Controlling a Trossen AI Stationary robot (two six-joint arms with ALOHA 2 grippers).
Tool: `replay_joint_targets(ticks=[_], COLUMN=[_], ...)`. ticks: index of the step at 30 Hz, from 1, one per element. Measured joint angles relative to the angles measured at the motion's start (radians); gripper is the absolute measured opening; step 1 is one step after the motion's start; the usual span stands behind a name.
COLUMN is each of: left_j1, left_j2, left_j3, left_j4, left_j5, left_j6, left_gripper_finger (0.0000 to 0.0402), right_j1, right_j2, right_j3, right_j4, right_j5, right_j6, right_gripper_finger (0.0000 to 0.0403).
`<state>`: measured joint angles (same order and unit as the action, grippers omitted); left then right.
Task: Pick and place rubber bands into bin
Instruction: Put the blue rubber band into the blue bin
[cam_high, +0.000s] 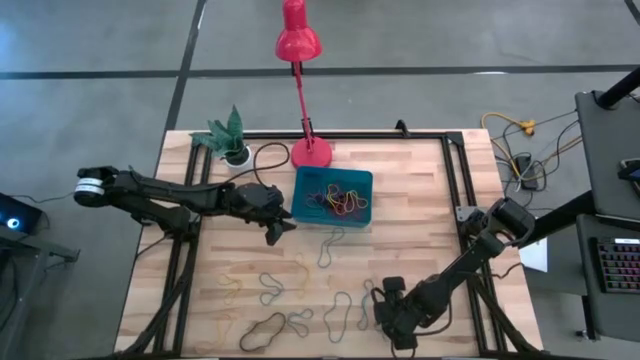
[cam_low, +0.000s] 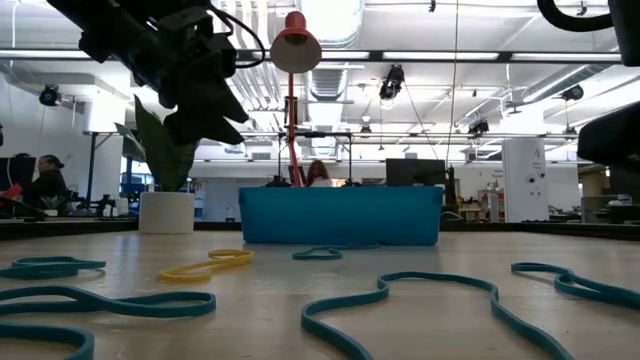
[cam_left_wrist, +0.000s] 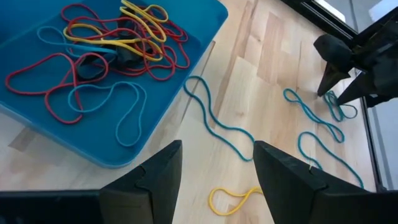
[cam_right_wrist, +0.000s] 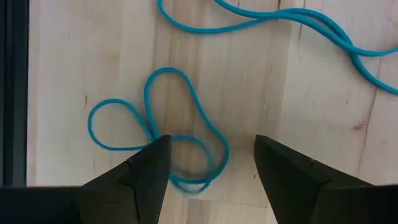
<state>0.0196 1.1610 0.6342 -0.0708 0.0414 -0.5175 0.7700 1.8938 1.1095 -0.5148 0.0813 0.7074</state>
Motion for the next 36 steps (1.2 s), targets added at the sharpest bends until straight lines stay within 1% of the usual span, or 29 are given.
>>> replay_joint_targets(ticks=[2,4,8,11,14,21,24,26,28,32,34,36], left_j1=[0.0,0.0,0.0,0.0,0.0,0.0,0.0,0.0,0.0,0.0,0.0,0.0], left_j2=[0.0,0.0,0.0,0.0,0.0,0.0,0.0,0.0,0.0,0.0,0.0,0.0], left_j3=[0.0,0.0,0.0,0.0,0.0,-0.001,-0.001,-0.001,-0.001,0.0,0.0,0.001], left_j4=[0.001,0.001,0.001,0.001,0.001,0.001,0.002,0.002,0.002,0.002,0.002,0.002], left_j5=[0.001,0.001,0.001,0.0,0.0,-0.001,0.0,0.0,0.0,0.006,0.014,0.023], left_j6=[0.0,0.0,0.0,0.0,0.0,0.0,0.0,0.0,0.0,0.0,0.0,0.0], left_gripper_finger=[0.0183,0.0183,0.0183,0.0183,0.0183,0.0183,0.0183,0.0183,0.0183,0.0183,0.0183,0.0183], right_j1=[0.003,0.004,0.018,0.036,0.048,0.039,0.027,0.018,0.002,-0.049,-0.08,-0.121], right_j2=[-0.002,-0.002,-0.002,-0.002,0.001,0.018,0.01,0.0,-0.01,-0.044,-0.077,-0.114], right_j3=[-0.001,0.004,0.013,0.011,0.011,0.015,0.015,0.014,0.011,0.008,0.008,0.001], right_j4=[-0.007,-0.037,-0.109,-0.107,-0.106,-0.107,-0.111,-0.113,-0.139,-0.276,-0.361,-0.398], right_j5=[0.027,0.031,0.028,0.029,0.027,-0.023,0.0,0.037,0.101,0.291,0.359,0.429], right_j6=[0.0,0.011,0.074,0.099,0.117,0.175,0.239,0.281,0.324,0.471,0.543,0.585], right_gripper_finger=[0.0211,0.0195,0.0141,0.0096,0.0062,0.0014,0.0009,0.0009,0.0009,0.0008,0.0008,0.0008])
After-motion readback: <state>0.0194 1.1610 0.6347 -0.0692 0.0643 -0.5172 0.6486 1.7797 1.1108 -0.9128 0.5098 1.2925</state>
